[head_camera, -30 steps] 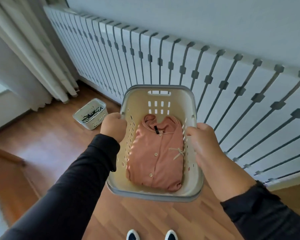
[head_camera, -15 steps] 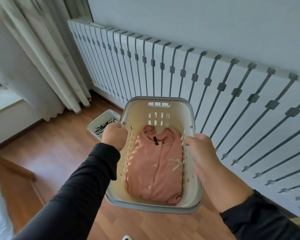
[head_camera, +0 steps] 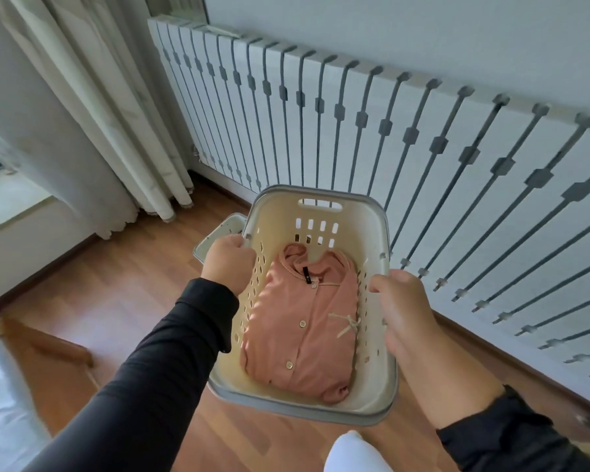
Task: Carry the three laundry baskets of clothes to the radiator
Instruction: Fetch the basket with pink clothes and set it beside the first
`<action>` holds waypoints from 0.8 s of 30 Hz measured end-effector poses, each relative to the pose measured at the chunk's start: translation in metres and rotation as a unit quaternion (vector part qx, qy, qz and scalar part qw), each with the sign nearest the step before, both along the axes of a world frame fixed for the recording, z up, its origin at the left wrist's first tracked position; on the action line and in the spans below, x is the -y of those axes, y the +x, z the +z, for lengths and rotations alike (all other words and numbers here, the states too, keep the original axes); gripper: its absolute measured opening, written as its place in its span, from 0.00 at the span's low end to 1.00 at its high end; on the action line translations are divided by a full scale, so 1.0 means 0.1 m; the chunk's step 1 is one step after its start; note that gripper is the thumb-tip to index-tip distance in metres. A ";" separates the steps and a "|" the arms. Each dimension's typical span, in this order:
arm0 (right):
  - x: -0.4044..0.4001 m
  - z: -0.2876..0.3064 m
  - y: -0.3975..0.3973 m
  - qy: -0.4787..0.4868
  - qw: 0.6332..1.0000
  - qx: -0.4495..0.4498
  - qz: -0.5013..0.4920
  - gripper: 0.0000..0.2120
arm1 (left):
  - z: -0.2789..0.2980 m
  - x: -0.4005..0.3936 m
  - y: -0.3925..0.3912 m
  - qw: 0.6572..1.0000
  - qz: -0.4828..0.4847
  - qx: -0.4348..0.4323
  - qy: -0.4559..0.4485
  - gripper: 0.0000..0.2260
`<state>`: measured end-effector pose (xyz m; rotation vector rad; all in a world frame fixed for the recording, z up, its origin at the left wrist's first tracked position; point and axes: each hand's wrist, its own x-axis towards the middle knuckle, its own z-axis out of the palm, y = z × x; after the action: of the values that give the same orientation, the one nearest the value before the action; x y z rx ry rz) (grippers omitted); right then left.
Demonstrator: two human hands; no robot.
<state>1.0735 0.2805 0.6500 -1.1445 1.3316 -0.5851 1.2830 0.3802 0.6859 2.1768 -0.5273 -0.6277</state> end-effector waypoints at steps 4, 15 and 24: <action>0.23 -0.11 0.44 0.004 1.000 -0.020 0.005 0.04 | -0.18 0.17 0.42 0.999 0.025 -0.023 0.008 0.07; 1.15 -0.35 1.89 0.023 0.999 -0.031 0.035 0.06 | -0.37 0.88 1.73 0.996 0.068 -0.030 0.040 0.10; 1.68 -0.39 2.55 0.025 0.999 -0.047 0.006 0.12 | -0.42 1.56 2.49 0.998 0.021 -0.044 0.033 0.10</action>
<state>1.3288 0.1125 0.6108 -1.1501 1.4102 -0.4921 1.5320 0.2246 0.6437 2.2043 -0.4186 -0.7221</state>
